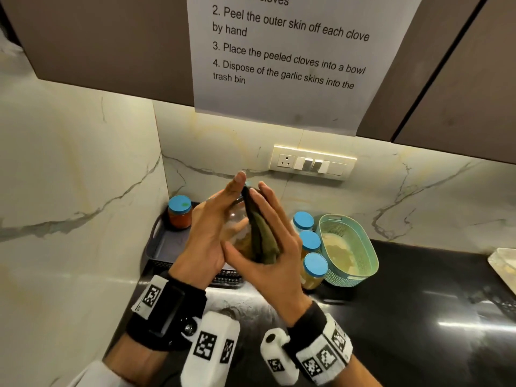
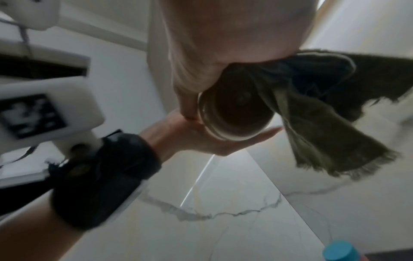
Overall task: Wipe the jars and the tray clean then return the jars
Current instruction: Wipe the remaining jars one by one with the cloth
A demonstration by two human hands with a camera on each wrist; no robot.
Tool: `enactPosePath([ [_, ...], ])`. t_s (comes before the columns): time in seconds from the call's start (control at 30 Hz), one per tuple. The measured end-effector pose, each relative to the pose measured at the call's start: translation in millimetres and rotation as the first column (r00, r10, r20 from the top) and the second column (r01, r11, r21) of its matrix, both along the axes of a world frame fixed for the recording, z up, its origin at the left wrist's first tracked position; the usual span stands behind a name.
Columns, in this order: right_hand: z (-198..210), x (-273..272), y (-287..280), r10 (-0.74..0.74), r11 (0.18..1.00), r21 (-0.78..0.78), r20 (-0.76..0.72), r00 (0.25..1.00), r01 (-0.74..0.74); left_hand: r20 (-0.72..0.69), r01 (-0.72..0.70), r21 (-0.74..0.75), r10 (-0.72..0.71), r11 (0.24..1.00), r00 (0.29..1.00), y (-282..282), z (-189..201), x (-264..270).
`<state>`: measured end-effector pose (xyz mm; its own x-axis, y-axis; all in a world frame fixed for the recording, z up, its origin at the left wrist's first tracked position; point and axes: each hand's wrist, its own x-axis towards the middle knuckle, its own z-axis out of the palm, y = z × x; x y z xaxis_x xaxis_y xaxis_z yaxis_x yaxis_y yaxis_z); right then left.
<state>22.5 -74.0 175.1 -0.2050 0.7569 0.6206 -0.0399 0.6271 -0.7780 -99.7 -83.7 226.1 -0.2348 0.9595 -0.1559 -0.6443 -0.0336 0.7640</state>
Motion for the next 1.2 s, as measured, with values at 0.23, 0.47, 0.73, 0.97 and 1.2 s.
enactPosePath([
  [0.23, 12, 29, 22, 0.242, 0.768, -0.519, -0.306, 0.921, -0.374, -0.142, 0.084, 0.026, -0.08, 0.996, 0.987, -9, -11, -3],
  [0.47, 23, 12, 0, 0.166, 0.874, -0.426, -0.192, 0.967, -0.234, -0.11, 0.163, 0.101, -0.151, 0.981, 0.982, -5, -12, -7],
  [0.73, 16, 10, 6, 0.156, 0.966, -0.201, -0.053, 0.986, -0.164, -0.124, 0.159, 0.121, -0.144, 0.98, 0.982, -6, -26, -7],
  [0.97, 19, 1, 1, 0.065, 0.996, -0.056, 0.003, 0.998, -0.065, -0.034, 0.159, 0.15, -0.155, 0.976, 0.987, -1, -27, -15],
  [1.2, 19, -2, 10, 0.112, 0.963, -0.246, -0.007, 0.994, -0.111, -0.02, 0.083, 0.102, -0.081, 0.991, 0.997, 5, -28, -13],
])
